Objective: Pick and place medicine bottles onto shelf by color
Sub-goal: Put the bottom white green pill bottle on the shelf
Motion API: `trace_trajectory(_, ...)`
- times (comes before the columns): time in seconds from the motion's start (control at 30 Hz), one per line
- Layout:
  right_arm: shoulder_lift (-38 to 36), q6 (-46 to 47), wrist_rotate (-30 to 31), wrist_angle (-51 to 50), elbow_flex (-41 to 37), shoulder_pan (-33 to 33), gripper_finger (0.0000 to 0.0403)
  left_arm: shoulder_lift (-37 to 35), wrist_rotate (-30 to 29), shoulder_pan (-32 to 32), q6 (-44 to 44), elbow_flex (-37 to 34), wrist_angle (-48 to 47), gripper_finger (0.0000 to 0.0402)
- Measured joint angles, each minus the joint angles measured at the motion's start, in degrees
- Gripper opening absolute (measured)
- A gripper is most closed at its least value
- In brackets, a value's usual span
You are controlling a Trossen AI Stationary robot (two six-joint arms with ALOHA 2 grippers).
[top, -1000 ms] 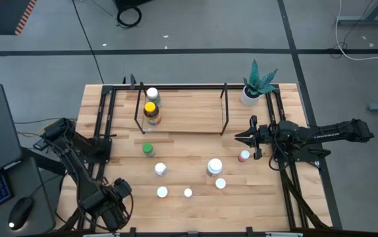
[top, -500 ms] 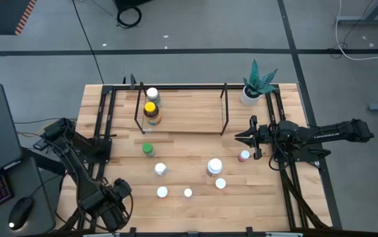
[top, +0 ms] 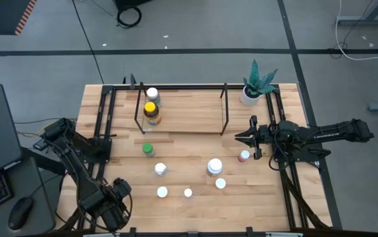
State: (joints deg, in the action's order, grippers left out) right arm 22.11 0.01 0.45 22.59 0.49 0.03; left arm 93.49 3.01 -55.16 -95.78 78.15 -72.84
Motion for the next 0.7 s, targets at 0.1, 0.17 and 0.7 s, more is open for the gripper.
trace_trajectory(0.1,0.0,0.0,0.0,0.0,0.0,0.0,0.0062,0.0,0.0,0.0,0.0,0.0,0.0,0.0221)
trace_trajectory(0.17,0.0,0.0,0.0,0.0,0.0,0.0,0.0062,0.0,0.0,0.0,0.0,0.0,0.0,0.0218)
trace_trajectory(0.7,0.0,0.0,0.0,0.0,0.0,0.0,0.0062,0.0,0.0,0.0,0.4,0.0,-0.1,0.0220)
